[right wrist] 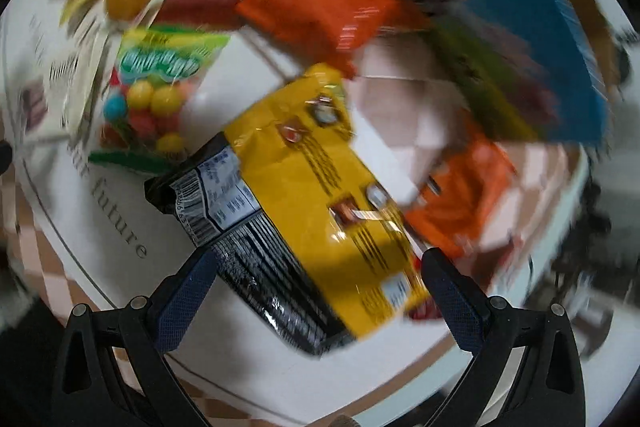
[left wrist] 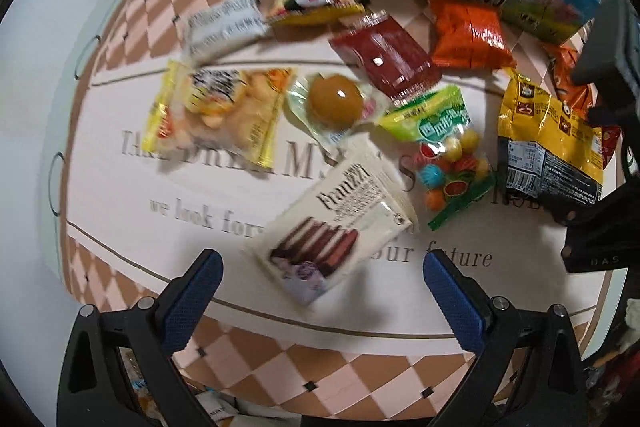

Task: Organize snacks
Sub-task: 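Grasp the Franzzi cookie pack with the left tool while the right tool grasps the yellow-black bag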

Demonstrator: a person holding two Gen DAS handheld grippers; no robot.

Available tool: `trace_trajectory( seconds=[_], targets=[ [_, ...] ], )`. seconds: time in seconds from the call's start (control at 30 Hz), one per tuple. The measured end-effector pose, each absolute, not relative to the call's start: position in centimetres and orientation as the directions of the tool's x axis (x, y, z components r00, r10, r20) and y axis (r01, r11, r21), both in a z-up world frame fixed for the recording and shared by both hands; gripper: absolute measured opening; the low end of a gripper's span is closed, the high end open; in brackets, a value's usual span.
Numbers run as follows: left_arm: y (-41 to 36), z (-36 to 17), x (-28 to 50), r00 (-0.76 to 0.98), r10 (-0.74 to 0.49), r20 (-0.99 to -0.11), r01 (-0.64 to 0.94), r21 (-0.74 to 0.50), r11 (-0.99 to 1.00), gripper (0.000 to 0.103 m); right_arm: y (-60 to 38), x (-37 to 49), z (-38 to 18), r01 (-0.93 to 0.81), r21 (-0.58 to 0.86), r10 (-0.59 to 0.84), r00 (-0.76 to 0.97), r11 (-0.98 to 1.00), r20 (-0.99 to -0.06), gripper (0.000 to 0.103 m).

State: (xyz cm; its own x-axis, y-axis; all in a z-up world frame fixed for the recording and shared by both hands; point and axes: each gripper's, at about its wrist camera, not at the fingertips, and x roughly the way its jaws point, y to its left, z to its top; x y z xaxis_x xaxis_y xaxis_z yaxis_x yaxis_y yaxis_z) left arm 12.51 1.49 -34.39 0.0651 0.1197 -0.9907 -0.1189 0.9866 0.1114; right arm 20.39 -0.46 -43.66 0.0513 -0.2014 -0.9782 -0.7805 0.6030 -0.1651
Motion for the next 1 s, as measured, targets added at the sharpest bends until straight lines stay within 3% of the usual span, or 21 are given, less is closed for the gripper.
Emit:
trace_trajectory(
  seconds=[0.13, 0.33, 0.43, 0.53, 0.6, 0.67, 0.77, 0.97, 1.0],
  targets=[
    [0.7, -35.4, 12.4, 0.053, 0.123, -0.991, -0.134, 0.115, 0.984, 0.103, 0.1, 20.8, -46.0, -0.869, -0.117, -0.223, 0.008, 0.480, -0.975, 0.103],
    [0.8, -35.0, 12.1, 0.051, 0.144, -0.988, -0.147, 0.135, 0.980, 0.103, -1.4, 23.3, -46.5, -0.787, -0.052, -0.162, -0.063, 0.615, -0.985, 0.102],
    [0.9, -34.5, 12.0, 0.059, 0.163, -0.985, -0.129, 0.154, 0.980, 0.103, -4.1, 24.8, -46.5, -0.589, 0.022, -0.085, -0.155, 0.808, -0.984, 0.102],
    [1.3, -34.4, 12.0, 0.047, 0.161, -0.986, -0.101, 0.156, 0.983, 0.103, -8.2, 25.4, -47.6, -0.234, 0.124, 0.046, -0.312, 0.964, -0.949, 0.103],
    [1.7, -34.6, 12.1, 0.039, 0.156, -0.987, -0.079, 0.152, 0.985, 0.103, -10.7, 24.9, -48.5, 0.010, 0.231, 0.217, -0.389, 0.973, -0.895, 0.103],
    [2.0, -35.2, 12.3, 0.026, 0.149, -0.989, -0.042, 0.148, 0.988, 0.103, -11.7, 24.6, -48.5, 0.097, 0.298, 0.312, -0.380, 0.950, -0.871, 0.103],
    [2.3, -36.4, 13.1, 0.006, 0.135, -0.991, 0.028, 0.135, 0.990, 0.103, -12.7, 24.5, -47.2, 0.066, 0.289, 0.295, -0.313, 0.955, -0.903, 0.103],
    [0.4, -39.7, 15.2, -0.023, 0.123, -0.992, 0.238, 0.114, 0.965, 0.103, -10.8, 23.2, -44.8, -0.121, 0.160, 0.124, -0.263, 0.980, -0.957, 0.103],
    [0.1, -40.3, 15.4, -0.031, 0.113, -0.993, 0.263, 0.101, 0.960, 0.097, -10.2, 22.9, -45.1, -0.150, 0.145, 0.102, -0.261, 0.978, -0.960, 0.103]
  ],
)
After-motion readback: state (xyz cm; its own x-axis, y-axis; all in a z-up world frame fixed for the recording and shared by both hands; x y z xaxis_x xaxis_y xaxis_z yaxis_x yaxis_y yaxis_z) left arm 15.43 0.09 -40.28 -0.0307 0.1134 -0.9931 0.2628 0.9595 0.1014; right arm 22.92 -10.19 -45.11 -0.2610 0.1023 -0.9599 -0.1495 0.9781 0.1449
